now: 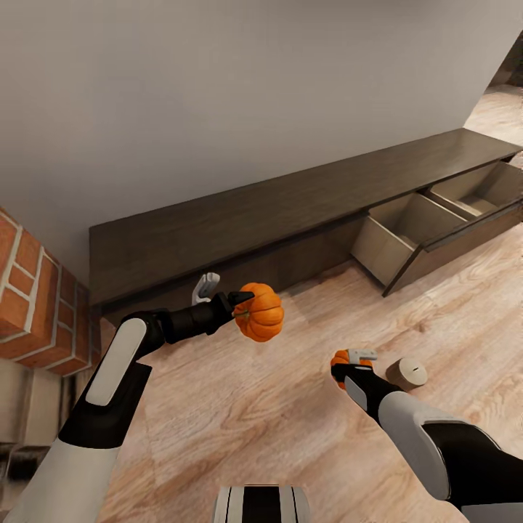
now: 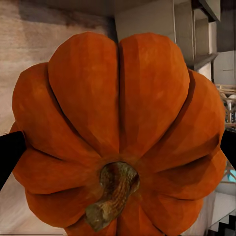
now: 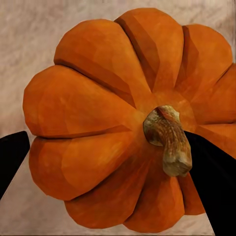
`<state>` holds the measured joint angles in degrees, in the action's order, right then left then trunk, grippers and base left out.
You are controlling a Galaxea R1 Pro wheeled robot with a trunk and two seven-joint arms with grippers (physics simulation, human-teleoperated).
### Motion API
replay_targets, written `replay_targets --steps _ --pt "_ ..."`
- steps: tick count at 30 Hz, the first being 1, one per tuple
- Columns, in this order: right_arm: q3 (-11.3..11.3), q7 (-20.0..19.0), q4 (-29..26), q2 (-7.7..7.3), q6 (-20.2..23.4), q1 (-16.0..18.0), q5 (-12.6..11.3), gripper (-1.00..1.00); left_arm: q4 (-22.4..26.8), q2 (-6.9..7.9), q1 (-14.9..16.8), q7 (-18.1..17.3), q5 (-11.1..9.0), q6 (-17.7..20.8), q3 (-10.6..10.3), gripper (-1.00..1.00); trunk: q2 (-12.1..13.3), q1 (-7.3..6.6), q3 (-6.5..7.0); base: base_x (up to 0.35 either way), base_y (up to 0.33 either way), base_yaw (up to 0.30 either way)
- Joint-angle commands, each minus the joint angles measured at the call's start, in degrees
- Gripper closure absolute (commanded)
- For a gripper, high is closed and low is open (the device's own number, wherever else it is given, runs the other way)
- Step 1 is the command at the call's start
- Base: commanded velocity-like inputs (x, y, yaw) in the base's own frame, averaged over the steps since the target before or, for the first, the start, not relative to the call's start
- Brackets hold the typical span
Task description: Place each of the two pumpkins and all three candles from the living room inside a cabinet in the living room (use any cabinet), then make sure every cabinet is closed, and position the cauldron so it is next to a table in the living room.
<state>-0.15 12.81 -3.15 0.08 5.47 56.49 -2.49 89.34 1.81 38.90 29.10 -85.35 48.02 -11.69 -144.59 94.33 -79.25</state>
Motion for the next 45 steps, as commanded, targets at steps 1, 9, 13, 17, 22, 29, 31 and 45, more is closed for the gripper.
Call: replay_targets --steps 1,9,13,17,22,29,31,45 --pt "0.1 0.2 -0.1 0.01 0.3 0.0 -0.3 1.00 -0.3 0.04 0.0 0.5 -0.6 0.0 0.0 1.00 0.0 -0.05 0.19 -0.270 0.000 0.000" --pt "0.1 0.1 -0.2 0.09 -1.7 0.0 -0.5 1.00 -2.2 0.04 0.0 0.9 -0.2 -0.4 -0.1 1.00 0.1 -0.26 1.96 -0.325 0.000 0.000" --pt "0.1 0.1 -0.1 0.30 -4.8 0.0 -0.5 1.00 -2.8 -0.03 0.0 1.0 1.5 -0.7 -0.1 1.00 0.2 -0.36 2.85 -0.338 0.000 0.000" --pt "0.1 0.1 -0.1 1.06 -8.6 -0.1 -0.5 1.00 -3.2 -0.03 0.0 1.0 2.3 -0.7 0.0 1.00 0.2 -0.47 3.73 -0.106 0.000 0.000" --pt "0.0 0.1 -0.1 1.44 -9.3 -0.1 -0.5 1.00 -4.2 0.00 0.0 1.0 2.5 -0.7 0.1 1.00 0.3 -0.59 4.84 -0.008 0.000 0.000" --pt "0.2 0.1 -1.8 1.71 -2.9 -0.1 -0.9 1.00 -4.4 -0.05 0.0 1.0 2.5 -0.7 0.1 1.00 0.4 -0.77 6.39 0.000 0.000 0.000" --pt "0.5 0.0 -5.6 1.66 2.7 -0.1 -1.1 1.00 -4.4 -0.05 0.0 1.0 2.5 -0.7 0.1 1.00 0.4 -0.83 6.84 0.000 0.000 0.000" --pt "0.7 0.2 -56.5 1.69 32.7 -22.5 -1.1 1.00 -4.3 -0.05 0.0 1.0 2.6 -0.7 0.1 1.00 0.6 -1.19 9.94 0.000 0.000 0.000"
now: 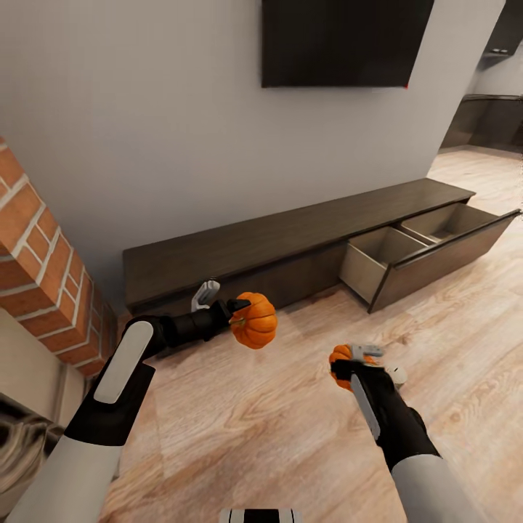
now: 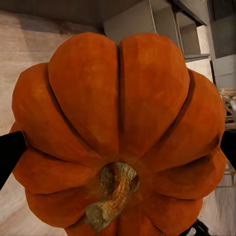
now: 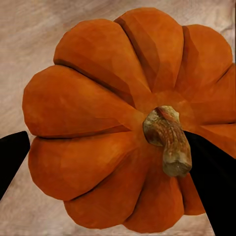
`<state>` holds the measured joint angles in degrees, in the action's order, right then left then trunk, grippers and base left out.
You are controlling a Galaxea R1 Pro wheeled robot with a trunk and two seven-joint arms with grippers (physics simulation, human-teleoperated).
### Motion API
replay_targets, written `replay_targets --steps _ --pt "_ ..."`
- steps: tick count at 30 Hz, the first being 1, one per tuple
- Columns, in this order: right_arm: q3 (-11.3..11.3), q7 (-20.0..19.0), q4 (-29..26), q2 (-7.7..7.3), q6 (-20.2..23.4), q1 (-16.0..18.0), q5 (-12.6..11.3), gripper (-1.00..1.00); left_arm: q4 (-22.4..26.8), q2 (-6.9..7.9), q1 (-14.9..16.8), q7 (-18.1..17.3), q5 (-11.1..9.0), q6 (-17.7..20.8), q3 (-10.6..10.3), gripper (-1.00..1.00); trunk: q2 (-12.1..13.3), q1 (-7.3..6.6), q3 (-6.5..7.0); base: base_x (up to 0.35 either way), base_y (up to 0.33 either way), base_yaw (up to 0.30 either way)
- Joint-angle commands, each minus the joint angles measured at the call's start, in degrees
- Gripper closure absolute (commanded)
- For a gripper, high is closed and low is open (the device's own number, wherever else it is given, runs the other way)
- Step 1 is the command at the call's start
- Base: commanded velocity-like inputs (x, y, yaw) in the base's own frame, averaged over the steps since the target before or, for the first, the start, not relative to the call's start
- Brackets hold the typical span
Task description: Place each of the two pumpkins and all three candles from the living room inside a cabinet in the living room (use any cabinet), then make sure every cabinet is closed, and position the cauldron so it is next to a table in the living room.
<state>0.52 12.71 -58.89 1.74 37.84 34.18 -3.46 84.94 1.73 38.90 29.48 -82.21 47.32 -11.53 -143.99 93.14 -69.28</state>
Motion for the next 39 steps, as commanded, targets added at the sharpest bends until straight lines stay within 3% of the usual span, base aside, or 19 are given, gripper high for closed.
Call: replay_targets --steps 1,3,11,13,19,39 --pt "0.0 0.4 -5.8 0.12 2.0 -2.7 -0.2 1.00 0.0 0.03 0.0 0.6 -0.6 0.0 -0.1 1.00 0.0 -0.03 0.19 0.000 0.000 0.000" --pt "0.0 0.4 -15.1 0.66 5.1 -7.3 -0.1 1.00 0.0 0.03 0.0 0.6 -0.6 0.0 -0.1 1.00 0.0 -0.08 0.63 0.000 0.000 0.000" --pt "-0.4 0.2 -21.1 1.22 6.9 -10.0 -0.3 1.00 0.0 -0.09 0.0 0.6 -0.6 0.0 -0.3 1.00 0.1 -0.28 2.40 0.000 0.000 0.000" --pt "-0.5 0.1 -24.1 2.52 6.8 -10.8 -0.4 1.00 0.0 -0.15 0.0 0.7 -0.6 0.0 -0.4 1.00 0.2 -0.34 2.84 0.000 0.000 0.000" --pt "-0.2 0.3 -24.9 3.02 6.7 -11.1 -0.1 1.00 0.0 -0.23 0.0 0.8 -0.6 -0.1 -0.5 1.00 0.2 -0.49 4.27 -0.005 0.000 -0.055" --pt "-0.1 0.4 -25.2 2.92 6.5 -11.2 -0.1 1.00 0.0 -0.14 0.0 0.8 -0.6 -1.6 -0.5 1.00 0.5 -1.01 9.72 -0.329 0.000 -0.227"
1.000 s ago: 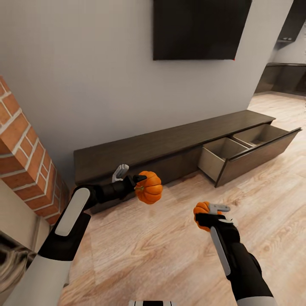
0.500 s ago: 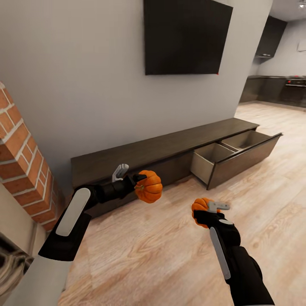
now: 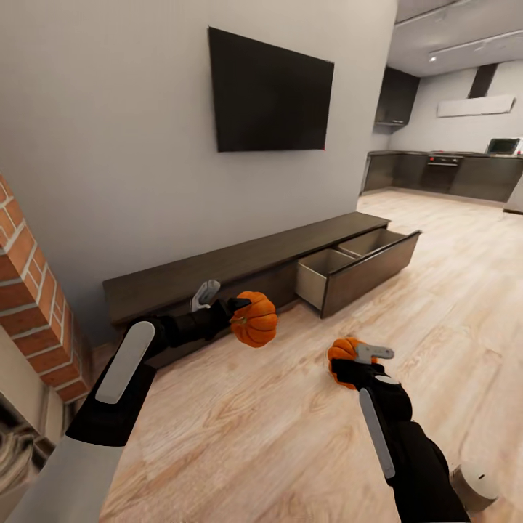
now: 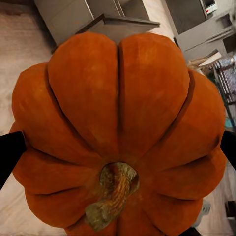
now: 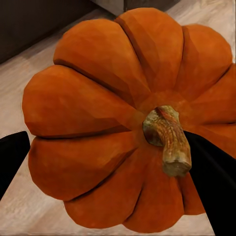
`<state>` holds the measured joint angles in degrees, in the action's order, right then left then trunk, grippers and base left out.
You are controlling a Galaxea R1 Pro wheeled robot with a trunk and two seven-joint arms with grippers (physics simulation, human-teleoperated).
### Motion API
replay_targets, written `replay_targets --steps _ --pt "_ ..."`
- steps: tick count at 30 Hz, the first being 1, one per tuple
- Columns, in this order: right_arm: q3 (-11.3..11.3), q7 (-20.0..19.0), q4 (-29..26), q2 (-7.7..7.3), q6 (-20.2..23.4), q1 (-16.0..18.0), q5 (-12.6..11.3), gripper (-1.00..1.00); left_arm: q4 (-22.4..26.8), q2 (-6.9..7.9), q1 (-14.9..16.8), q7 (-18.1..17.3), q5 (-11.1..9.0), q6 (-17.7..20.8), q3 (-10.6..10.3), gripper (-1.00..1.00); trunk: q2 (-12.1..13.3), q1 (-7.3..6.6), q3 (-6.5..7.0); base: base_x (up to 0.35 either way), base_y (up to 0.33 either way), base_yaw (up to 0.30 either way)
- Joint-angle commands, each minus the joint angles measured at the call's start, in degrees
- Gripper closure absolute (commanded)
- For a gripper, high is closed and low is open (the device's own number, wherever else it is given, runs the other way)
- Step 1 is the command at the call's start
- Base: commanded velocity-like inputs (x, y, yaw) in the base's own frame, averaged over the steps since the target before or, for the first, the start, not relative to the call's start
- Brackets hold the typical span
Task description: Place each of the two pumpkins and all three candles from the living room inside a cabinet in the living room (use any cabinet), then make sure every cabinet is closed, and position the cauldron so it is next to a table in the living room.
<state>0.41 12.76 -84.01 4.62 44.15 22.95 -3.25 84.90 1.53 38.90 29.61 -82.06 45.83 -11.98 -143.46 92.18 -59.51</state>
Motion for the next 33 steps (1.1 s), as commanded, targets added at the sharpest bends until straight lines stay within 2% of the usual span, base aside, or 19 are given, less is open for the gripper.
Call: replay_targets --steps 1,5,11,12,13,16,22,25,33 --pt "0.0 0.3 -0.3 0.04 0.2 0.0 -0.3 1.00 0.1 0.03 0.0 0.6 -0.8 -0.1 -0.1 1.00 0.0 -0.07 0.22 -0.341 0.000 -0.254" --pt "0.0 0.3 -1.4 0.04 0.2 -0.8 -0.3 1.00 0.1 -0.03 0.0 0.6 -0.9 -0.1 -0.1 1.00 0.0 -0.17 1.28 -0.338 0.000 -0.261" --pt "0.0 0.3 -1.7 0.04 0.2 -1.1 -0.3 1.00 0.1 -0.04 0.0 0.8 -0.7 -0.1 -0.2 1.00 0.1 -0.33 2.86 -0.047 0.000 -0.266" --pt "0.0 0.3 -1.7 0.04 0.2 -1.1 -0.2 1.00 0.1 -0.07 0.0 0.9 -0.2 -0.1 -0.2 1.00 0.1 -0.35 3.12 -0.002 0.000 -0.266" --pt "0.0 0.3 -1.7 0.03 0.2 -1.1 -0.2 1.00 0.1 -0.18 0.0 0.8 1.4 -0.1 -0.4 1.00 0.1 -0.35 3.16 -0.001 0.000 -0.267" --pt "0.0 0.3 -1.7 -0.02 0.1 -1.1 -0.1 1.00 0.1 -0.27 0.0 0.6 2.8 -0.1 -0.7 1.00 0.1 -0.35 3.28 0.000 0.000 -0.267" --pt "0.0 0.3 -1.7 -0.05 0.1 -1.1 -0.1 1.00 -0.1 -0.30 0.0 0.4 3.1 -0.2 -1.0 1.00 0.1 -0.35 3.52 0.000 -0.050 -0.266" --pt "0.0 0.3 -1.7 -0.05 0.1 -1.1 0.0 1.00 -0.2 -0.23 0.0 0.4 3.3 -0.2 -2.0 1.00 0.1 -0.35 3.65 0.000 -0.253 -0.266" --pt "0.0 0.4 -1.6 -0.05 0.1 -1.1 0.0 1.00 -0.3 -0.26 0.0 0.4 3.4 -0.2 -2.3 1.00 0.1 -0.35 3.97 0.000 -0.307 -0.266"
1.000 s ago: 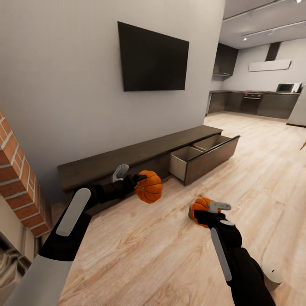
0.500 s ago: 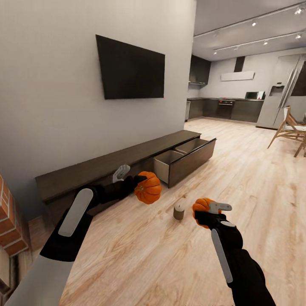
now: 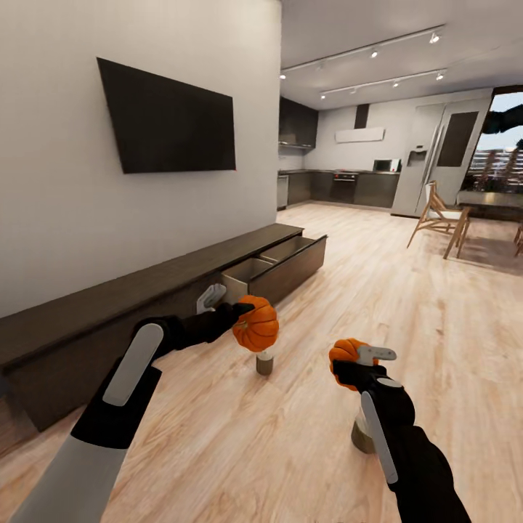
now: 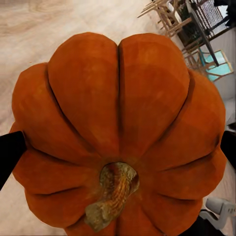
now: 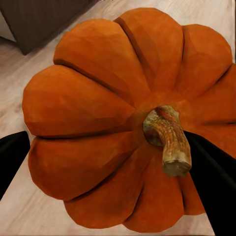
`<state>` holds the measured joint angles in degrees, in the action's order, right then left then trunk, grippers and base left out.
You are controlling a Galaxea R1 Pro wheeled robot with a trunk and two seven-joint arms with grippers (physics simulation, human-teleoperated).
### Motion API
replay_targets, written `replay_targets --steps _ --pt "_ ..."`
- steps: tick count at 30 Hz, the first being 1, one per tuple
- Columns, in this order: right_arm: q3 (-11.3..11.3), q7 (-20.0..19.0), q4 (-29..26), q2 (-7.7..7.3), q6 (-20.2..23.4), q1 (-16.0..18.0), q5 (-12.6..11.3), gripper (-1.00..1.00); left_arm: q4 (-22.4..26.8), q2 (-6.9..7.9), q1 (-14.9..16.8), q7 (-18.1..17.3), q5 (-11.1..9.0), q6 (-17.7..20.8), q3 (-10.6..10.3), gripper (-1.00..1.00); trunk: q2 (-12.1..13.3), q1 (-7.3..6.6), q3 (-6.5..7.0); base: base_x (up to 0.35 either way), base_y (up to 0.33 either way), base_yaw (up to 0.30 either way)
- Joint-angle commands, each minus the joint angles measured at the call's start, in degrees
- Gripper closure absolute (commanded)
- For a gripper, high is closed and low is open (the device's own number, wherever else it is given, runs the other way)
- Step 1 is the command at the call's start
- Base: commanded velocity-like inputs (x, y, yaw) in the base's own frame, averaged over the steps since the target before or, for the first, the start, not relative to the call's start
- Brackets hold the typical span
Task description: Place each of the two pumpkins and all three candles from the living room inside a cabinet in the living room (use any cabinet), then make sure every cabinet is closed, and position the cauldron so it is next to a table in the living room.
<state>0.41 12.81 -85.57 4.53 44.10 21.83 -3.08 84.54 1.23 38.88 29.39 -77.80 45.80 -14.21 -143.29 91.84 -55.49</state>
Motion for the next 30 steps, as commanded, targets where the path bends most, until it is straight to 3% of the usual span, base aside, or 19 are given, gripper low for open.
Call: replay_targets --steps 1,10,19,23,30 --pt "0.0 0.3 0.0 0.04 0.2 0.1 -0.2 1.00 0.1 0.03 0.1 0.6 -0.9 -0.2 -0.1 1.00 0.0 -0.02 -0.01 0.000 -0.312 -0.267" --pt "0.0 0.3 0.0 0.04 0.2 0.1 -0.2 1.00 0.1 0.00 0.1 0.6 -0.9 -0.2 -0.2 1.00 0.0 -0.02 0.34 0.000 -0.313 -0.262" --pt "-0.1 0.3 -0.1 0.04 0.2 0.1 -0.1 1.00 0.1 0.02 0.1 0.8 -0.9 -0.2 -1.4 1.00 0.0 -0.02 0.40 -0.016 -0.314 -0.131" --pt "0.0 0.3 0.0 0.04 0.2 0.1 -0.1 1.00 0.1 0.00 0.1 0.8 -0.8 -0.2 -1.4 1.00 0.0 -0.02 0.40 -0.001 -0.107 -0.258" --pt "0.4 0.3 0.2 0.04 0.2 0.1 -0.1 1.00 0.1 0.00 0.1 0.8 -0.9 -1.8 -1.4 1.00 0.4 -0.39 1.91 0.000 -0.002 -0.015"
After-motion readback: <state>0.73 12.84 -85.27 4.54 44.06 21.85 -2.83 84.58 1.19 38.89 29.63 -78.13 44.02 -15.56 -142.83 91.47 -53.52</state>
